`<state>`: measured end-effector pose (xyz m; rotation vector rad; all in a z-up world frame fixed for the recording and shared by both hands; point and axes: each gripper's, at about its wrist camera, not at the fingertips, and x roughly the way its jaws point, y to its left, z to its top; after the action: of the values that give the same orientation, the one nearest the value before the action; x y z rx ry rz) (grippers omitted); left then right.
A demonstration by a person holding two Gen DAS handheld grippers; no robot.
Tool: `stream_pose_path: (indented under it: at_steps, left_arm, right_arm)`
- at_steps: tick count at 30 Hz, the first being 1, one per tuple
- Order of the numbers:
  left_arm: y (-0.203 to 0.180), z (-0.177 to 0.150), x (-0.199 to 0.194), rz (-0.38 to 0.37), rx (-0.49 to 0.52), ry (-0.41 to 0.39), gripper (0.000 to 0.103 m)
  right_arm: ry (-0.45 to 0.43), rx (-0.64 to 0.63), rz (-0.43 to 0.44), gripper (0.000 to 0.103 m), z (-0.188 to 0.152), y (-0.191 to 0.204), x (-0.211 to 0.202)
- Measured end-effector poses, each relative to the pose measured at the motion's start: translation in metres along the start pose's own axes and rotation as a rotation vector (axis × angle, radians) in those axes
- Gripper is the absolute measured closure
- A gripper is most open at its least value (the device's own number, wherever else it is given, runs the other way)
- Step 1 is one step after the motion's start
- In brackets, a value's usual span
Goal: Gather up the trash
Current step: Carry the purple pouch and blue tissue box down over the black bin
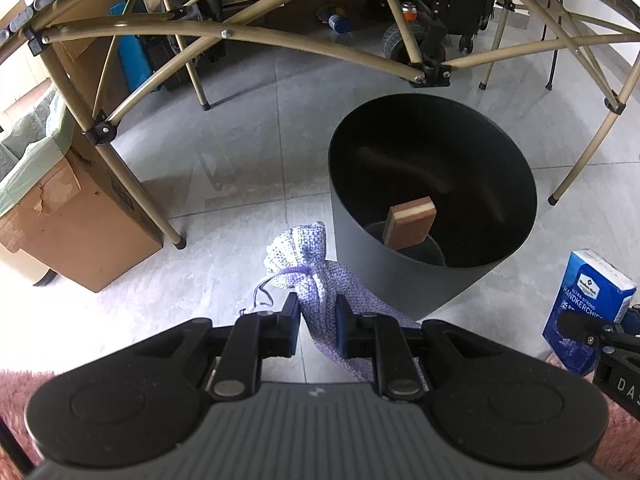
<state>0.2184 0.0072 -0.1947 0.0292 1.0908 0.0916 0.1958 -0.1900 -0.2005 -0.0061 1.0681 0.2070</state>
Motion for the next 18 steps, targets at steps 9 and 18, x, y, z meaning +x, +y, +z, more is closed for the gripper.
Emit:
stream_pose_path:
  at_steps: [9, 18]
  left_arm:
    - [-0.001, 0.019, -0.007, -0.020, -0.005, -0.047, 0.085]
    - [-0.023, 0.053, -0.019, -0.039, 0.025, -0.147, 0.085]
  right_arm:
    - [-0.052, 0.010, -0.039, 0.081, 0.014, -0.009, -0.006]
    - [-0.090, 0.044, -0.060, 0.081, 0.034, -0.022, -0.005]
